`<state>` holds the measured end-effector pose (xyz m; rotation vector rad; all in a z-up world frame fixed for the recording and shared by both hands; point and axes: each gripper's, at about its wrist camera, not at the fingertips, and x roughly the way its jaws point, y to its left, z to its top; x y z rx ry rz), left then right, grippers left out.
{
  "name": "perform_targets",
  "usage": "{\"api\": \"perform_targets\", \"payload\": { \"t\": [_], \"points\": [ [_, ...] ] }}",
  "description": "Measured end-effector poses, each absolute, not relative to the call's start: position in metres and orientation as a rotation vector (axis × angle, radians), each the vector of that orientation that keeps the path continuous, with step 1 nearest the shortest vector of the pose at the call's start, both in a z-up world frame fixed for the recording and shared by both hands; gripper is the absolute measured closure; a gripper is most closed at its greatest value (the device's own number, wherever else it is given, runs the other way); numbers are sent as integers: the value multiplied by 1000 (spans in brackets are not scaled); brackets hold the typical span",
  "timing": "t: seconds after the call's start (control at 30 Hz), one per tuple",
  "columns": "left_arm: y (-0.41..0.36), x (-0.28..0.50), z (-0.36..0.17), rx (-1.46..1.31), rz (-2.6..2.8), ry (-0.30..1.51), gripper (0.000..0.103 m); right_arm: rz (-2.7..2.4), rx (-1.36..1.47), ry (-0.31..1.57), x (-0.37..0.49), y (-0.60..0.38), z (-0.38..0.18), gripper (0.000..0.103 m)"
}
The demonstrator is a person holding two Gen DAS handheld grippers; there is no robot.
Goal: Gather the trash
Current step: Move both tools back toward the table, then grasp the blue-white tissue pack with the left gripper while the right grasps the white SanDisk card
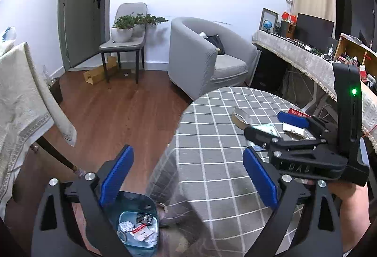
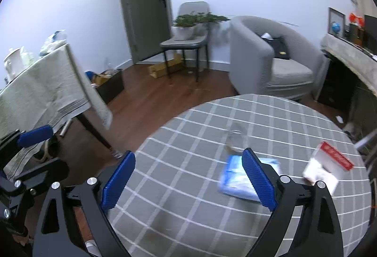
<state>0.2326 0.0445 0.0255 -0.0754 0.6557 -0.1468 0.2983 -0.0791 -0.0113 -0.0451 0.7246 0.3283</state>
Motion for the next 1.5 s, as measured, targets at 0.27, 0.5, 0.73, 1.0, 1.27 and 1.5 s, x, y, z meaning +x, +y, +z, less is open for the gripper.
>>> {"api": "perform_targets", "payload": {
  "t": [0.27, 0.5, 0.73, 1.0, 1.27, 1.5],
  "points": [
    [8, 253, 14, -34, -172, 680, 7, 201, 10, 724, 313, -124, -12, 4],
    [-22, 275, -7, -21, -196, 733, 7, 50, 70, 716, 327, -168, -14, 4],
    [-50, 290, -18, -22, -226, 763, 7, -52, 83, 732, 338, -198, -22, 4],
    [-84, 311, -31, -19, -250, 802, 7, -106, 88, 755, 351, -211, -33, 4],
    [-110, 330, -49, 16, -235, 865, 7, -117, 117, 794, 371, -229, -44, 4],
    [-119, 343, -57, 36, -232, 896, 7, -124, 108, 829, 382, -229, -51, 4]
  ]
}}
